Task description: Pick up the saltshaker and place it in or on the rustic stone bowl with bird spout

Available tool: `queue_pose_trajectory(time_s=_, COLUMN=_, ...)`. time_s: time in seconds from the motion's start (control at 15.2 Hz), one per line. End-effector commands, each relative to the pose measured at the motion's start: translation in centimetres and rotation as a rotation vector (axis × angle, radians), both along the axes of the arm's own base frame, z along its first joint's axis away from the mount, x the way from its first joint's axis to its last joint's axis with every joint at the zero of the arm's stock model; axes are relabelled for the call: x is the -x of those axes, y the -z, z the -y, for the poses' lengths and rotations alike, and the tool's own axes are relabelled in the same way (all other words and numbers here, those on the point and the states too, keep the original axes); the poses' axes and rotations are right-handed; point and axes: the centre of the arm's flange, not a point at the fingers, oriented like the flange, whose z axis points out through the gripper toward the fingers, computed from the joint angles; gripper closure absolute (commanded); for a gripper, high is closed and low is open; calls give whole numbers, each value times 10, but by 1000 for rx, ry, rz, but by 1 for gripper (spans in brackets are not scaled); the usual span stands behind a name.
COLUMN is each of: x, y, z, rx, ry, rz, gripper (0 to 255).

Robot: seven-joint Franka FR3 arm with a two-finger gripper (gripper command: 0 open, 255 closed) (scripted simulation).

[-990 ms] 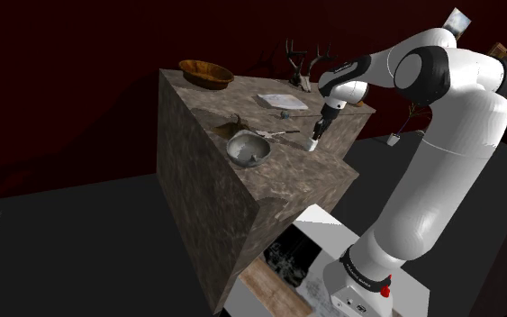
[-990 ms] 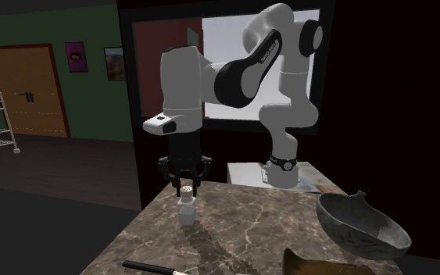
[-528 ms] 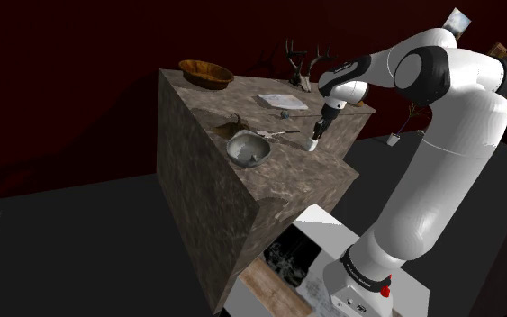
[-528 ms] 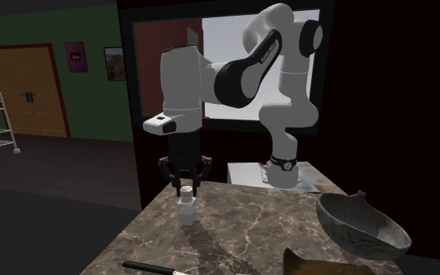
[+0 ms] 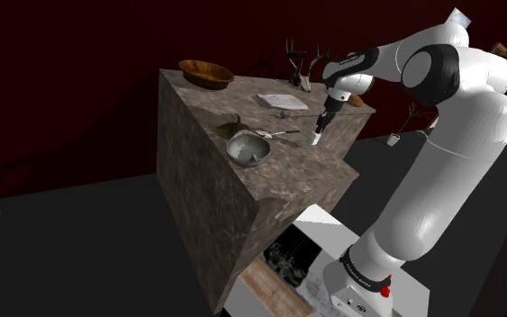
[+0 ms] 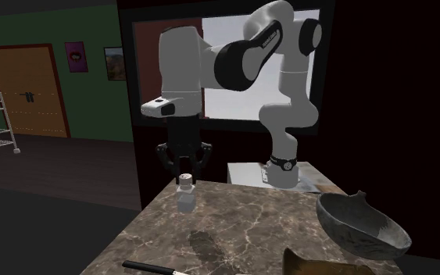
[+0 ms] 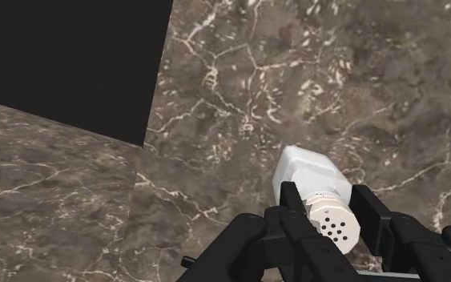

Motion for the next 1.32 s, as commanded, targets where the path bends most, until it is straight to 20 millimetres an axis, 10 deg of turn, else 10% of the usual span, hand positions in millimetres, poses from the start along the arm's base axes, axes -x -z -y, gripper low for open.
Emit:
queue_pose_trajectory(time_s=0.0, x=2, y=-11, z=0, rx=0, ry=0, rz=-1, gripper=255)
queue_pose_trajectory(time_s=1.25, x=2, y=-111, z=0, rx=0, ry=0, rz=-1, gripper=255)
